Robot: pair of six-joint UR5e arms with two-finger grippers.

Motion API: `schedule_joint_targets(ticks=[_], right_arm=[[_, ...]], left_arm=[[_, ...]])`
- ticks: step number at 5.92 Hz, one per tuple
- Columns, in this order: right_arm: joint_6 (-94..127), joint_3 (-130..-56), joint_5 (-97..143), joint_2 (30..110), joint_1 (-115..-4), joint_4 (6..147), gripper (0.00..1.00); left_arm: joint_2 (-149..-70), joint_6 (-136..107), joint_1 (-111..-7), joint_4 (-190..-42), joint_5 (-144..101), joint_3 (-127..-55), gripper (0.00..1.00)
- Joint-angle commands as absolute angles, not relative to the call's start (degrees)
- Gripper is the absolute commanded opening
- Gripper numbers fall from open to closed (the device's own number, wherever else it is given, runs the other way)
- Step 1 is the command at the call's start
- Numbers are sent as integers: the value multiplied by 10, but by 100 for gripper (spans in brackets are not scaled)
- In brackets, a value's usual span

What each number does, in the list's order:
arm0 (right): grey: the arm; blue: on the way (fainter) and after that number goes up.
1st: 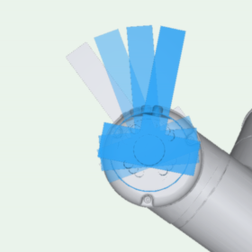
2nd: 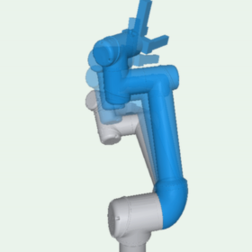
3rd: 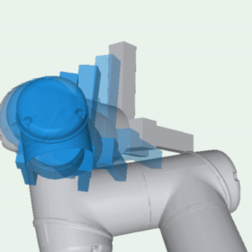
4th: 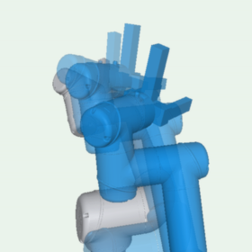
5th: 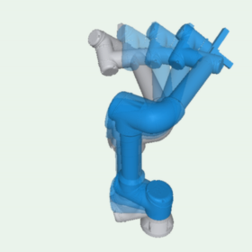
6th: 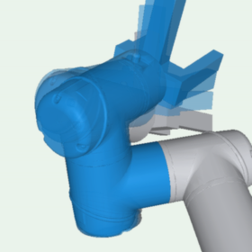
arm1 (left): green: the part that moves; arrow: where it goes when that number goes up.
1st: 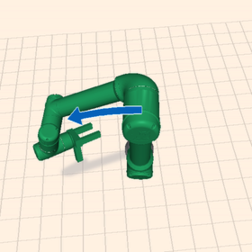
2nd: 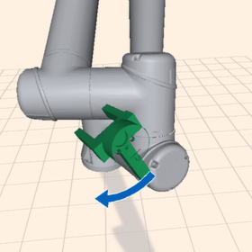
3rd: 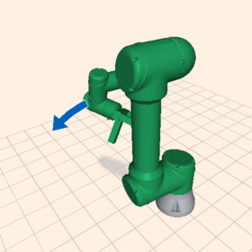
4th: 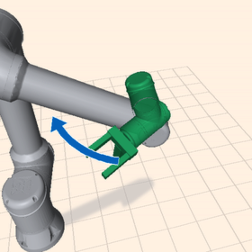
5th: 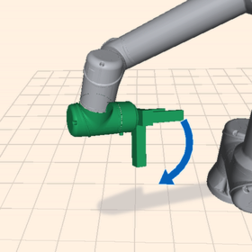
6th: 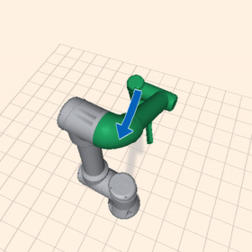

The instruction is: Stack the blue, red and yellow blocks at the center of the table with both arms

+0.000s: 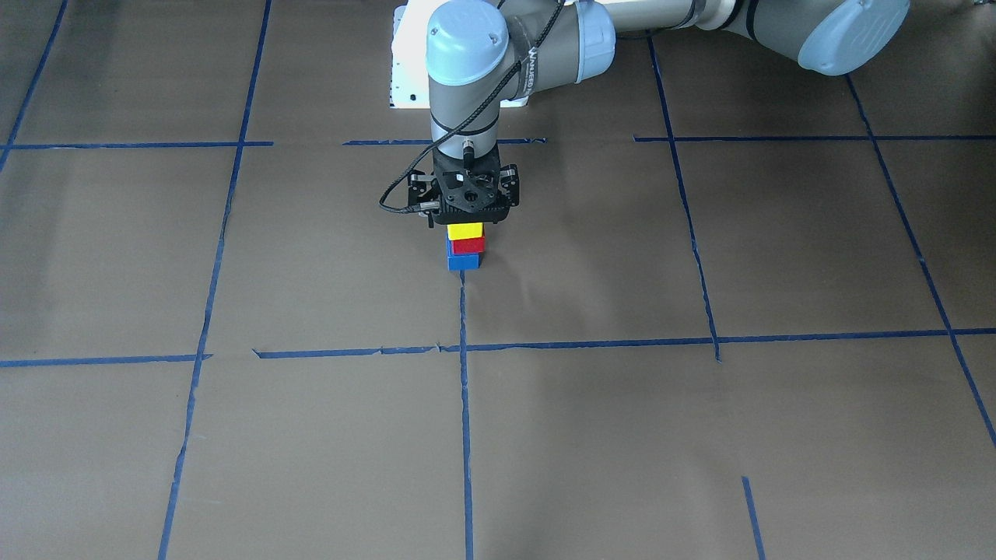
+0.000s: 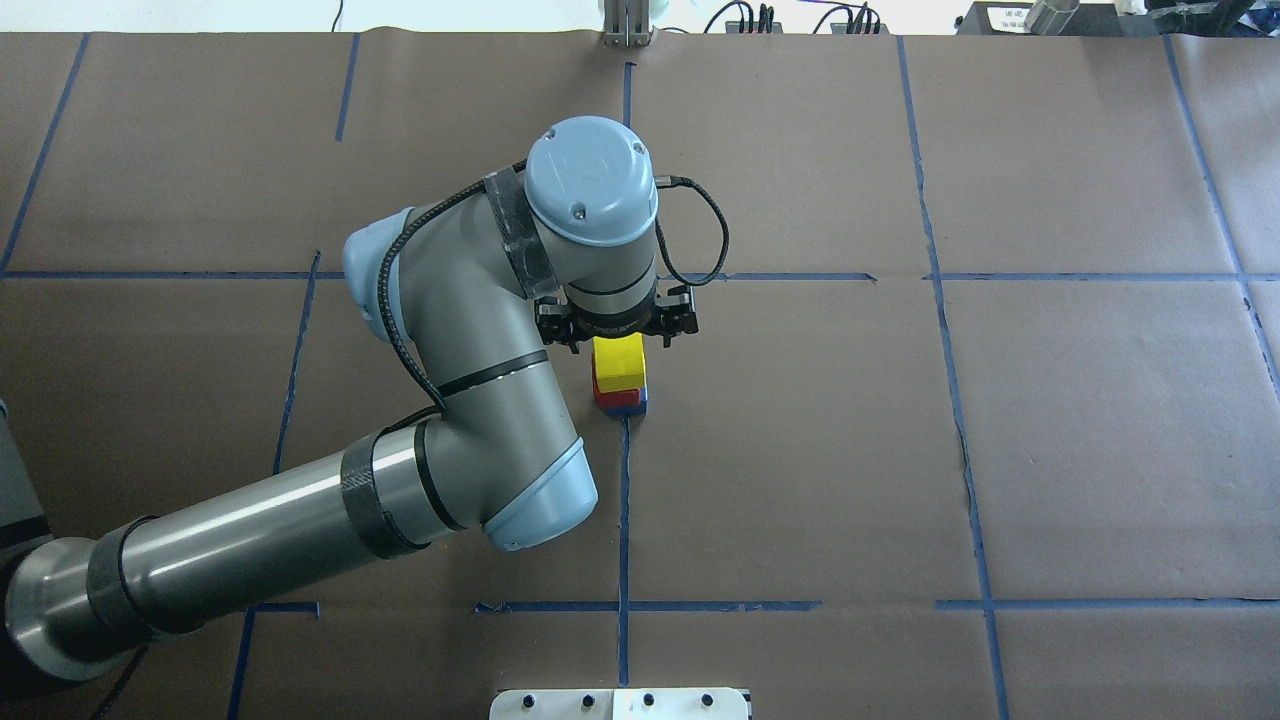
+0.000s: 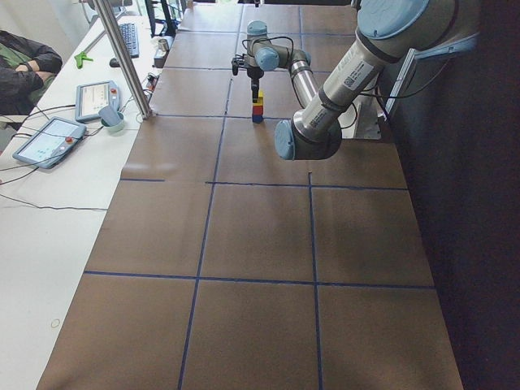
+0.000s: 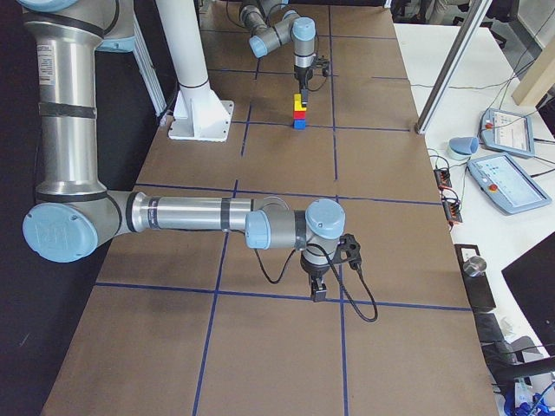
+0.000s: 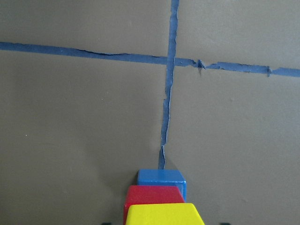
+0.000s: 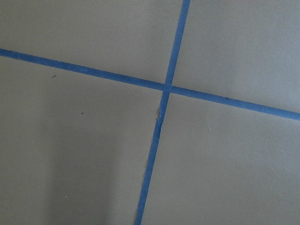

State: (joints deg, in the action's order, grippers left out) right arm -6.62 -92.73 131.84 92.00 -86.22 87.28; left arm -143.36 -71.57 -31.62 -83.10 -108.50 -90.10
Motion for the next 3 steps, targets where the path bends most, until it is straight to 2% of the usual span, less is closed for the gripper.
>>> schedule_joint_targets(ticks=[1, 3], right_arm=[[-67, -927, 1318, 920, -862, 873, 100], [-68, -928, 1319, 921, -862, 873, 100]], left_arm=[[-1428, -669, -377, -801, -1152, -950, 100], [-1278, -449, -482, -788, -1249, -1055, 100]])
